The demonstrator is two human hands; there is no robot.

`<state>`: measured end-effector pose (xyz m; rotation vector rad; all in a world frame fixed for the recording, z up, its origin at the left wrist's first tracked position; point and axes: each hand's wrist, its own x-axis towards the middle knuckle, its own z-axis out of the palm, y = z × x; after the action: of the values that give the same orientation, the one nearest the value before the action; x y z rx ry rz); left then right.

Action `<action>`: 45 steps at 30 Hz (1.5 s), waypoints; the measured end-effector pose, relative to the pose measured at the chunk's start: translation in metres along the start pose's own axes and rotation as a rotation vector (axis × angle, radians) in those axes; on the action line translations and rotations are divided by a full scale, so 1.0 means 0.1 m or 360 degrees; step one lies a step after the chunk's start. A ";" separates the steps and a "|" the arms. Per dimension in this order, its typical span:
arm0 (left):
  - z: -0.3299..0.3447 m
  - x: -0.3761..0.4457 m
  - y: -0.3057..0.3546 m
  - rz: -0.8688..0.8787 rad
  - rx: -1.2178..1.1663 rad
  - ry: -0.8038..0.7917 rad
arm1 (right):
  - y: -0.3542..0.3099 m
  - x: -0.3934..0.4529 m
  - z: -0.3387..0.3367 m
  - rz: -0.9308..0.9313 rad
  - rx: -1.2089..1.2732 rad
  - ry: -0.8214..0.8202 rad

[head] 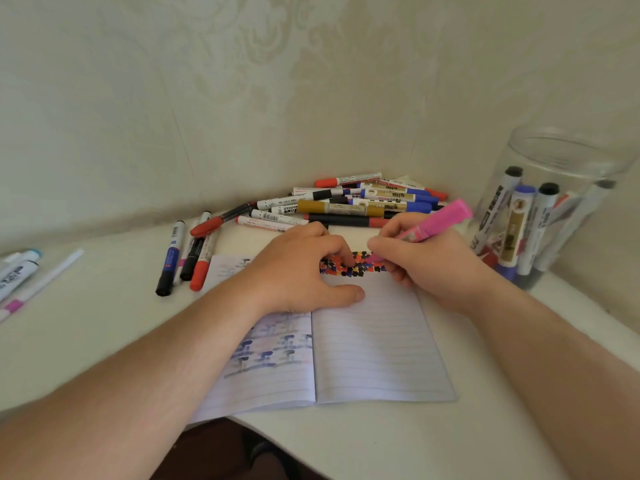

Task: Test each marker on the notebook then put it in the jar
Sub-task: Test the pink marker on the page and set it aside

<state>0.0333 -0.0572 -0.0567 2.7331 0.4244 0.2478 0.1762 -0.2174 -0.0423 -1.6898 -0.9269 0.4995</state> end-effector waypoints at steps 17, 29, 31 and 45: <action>0.02 0.02 -0.03 0.0026 -0.0005 -0.0003 | 0.13 0.10 0.10 0.0104 -0.0396 0.0249; 0.02 0.03 -0.02 0.0031 0.0001 0.0009 | 0.10 0.08 0.10 0.0073 -0.0450 0.0226; 0.02 0.02 -0.02 0.0030 -0.0003 0.0017 | 0.09 0.08 0.11 0.0055 -0.0512 0.0251; 0.00 -0.01 0.00 0.0033 -0.0010 -0.0010 | 0.15 0.11 0.09 0.0110 -0.0365 0.0239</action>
<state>0.0324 -0.0574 -0.0566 2.7325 0.3933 0.2455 0.1812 -0.2049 -0.0574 -1.9435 -0.8435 0.3151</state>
